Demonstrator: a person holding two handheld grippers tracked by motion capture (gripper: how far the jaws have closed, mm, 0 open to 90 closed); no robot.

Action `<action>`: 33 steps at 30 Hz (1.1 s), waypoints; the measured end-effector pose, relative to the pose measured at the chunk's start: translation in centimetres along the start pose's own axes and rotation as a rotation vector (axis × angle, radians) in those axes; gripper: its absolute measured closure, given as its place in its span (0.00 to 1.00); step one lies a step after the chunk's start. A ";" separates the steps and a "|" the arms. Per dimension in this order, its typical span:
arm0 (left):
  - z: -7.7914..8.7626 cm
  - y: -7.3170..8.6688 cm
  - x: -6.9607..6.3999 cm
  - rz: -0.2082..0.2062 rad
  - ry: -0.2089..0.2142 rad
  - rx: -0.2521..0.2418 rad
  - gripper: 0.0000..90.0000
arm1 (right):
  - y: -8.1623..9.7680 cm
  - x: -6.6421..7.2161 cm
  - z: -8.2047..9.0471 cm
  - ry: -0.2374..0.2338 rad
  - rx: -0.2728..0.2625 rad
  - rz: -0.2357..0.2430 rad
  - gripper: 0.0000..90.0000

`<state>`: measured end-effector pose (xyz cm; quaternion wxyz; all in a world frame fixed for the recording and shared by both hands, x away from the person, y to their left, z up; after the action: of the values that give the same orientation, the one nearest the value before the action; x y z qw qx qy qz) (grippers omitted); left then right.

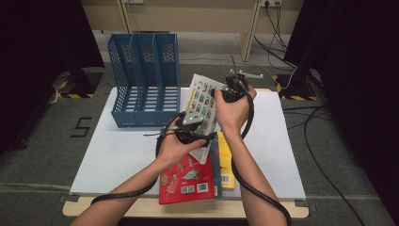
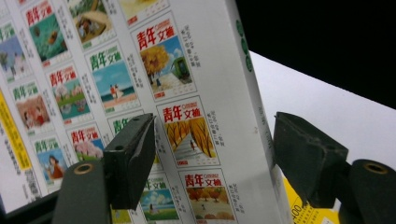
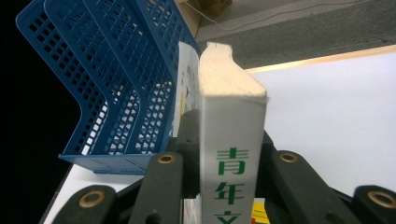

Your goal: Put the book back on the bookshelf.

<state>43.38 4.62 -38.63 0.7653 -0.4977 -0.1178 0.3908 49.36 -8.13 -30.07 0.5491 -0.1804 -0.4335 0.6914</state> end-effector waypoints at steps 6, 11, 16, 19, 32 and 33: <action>0.1 0.0 0.1 -0.002 -0.016 -0.004 0.34 | 0.0 0.2 0.4 0.004 -0.010 -0.001 0.82; -0.3 -0.7 -0.4 -0.031 -0.071 -0.035 0.32 | -0.1 0.7 0.3 0.008 -0.020 -0.007 0.82; -0.6 -1.2 -0.6 -0.043 -0.121 -0.057 0.30 | -0.2 1.1 0.3 0.005 -0.026 -0.003 0.82; -0.9 -1.2 -0.7 -0.080 -0.171 -0.050 0.27 | -0.2 1.4 0.3 0.006 -0.030 -0.006 0.82; -1.1 -1.3 -0.3 -0.006 -0.200 -0.034 0.25 | -0.3 2.6 0.7 -0.009 -0.045 0.020 0.80; -1.2 -1.3 -0.2 0.023 -0.191 -0.041 0.25 | -0.3 2.6 0.8 -0.011 -0.046 0.022 0.80</action>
<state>44.54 3.43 -38.03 0.7356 -0.4750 -0.1926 0.4428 48.12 -6.04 -28.76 0.5349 -0.1941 -0.4504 0.6880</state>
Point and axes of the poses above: each handheld gripper's, and its own axes: z roughly backward along the jaws, y roughly out of its underside, x roughly to its left, the point moved 3 cm from there along -z, roughly forward along the jaws, and after that the axes turned 13 degrees about z, right-handed, at the moved point
